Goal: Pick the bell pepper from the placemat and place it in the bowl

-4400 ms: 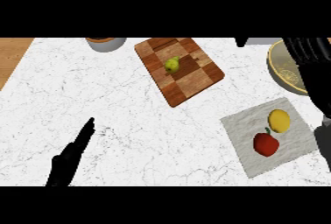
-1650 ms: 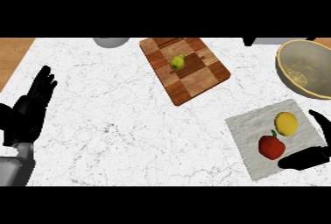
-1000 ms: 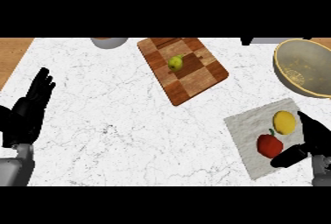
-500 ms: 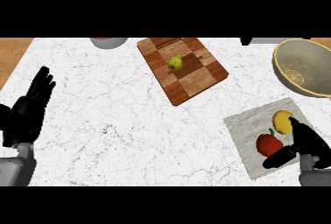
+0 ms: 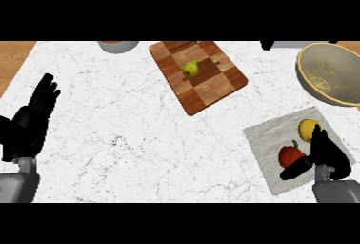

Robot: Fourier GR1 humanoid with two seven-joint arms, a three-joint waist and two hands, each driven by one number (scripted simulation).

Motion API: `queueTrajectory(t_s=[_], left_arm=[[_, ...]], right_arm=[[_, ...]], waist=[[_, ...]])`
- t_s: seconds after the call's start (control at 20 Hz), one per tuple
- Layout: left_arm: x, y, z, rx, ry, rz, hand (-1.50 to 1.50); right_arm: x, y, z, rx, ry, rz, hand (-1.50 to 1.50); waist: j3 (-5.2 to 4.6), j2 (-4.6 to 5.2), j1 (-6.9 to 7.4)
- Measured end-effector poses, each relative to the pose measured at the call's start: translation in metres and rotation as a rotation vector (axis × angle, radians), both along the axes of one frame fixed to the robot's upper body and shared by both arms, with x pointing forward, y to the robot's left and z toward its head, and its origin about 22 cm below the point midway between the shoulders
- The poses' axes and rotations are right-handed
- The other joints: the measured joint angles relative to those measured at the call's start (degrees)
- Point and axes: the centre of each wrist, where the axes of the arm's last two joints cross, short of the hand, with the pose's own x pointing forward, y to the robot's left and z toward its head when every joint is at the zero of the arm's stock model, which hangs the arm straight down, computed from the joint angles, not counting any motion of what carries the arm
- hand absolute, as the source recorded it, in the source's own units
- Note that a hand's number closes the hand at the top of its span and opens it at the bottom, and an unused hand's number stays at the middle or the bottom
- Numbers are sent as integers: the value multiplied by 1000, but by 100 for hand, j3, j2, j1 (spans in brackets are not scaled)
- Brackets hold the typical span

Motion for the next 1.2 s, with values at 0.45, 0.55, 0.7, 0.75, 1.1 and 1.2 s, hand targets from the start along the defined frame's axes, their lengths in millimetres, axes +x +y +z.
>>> queueTrajectory(t_s=[0.45,0.55,0.7,0.75,1.1,1.2], left_arm=[[-5,-3,1,-6,1,-3,0],[-6,-2,-3,-3,2,-3,0],[-6,-2,-3,0,0,-3,0],[-6,-6,-4,2,-3,-2,0],[-2,-9,-3,-8,-2,-10,0],[0,-12,-4,-9,-3,-23,0]], right_arm=[[12,-10,-11,40,-27,13,150],[16,-14,-12,44,-45,18,150],[18,-13,-14,37,-63,27,150],[21,-14,-17,32,-74,26,150],[29,-4,-14,-55,-145,161,150],[38,9,-7,-54,-167,331,150]], waist=[[-77,-54,6],[-84,-58,7],[-91,-63,8],[-98,-67,21],[-62,-34,59],[-29,11,135]])
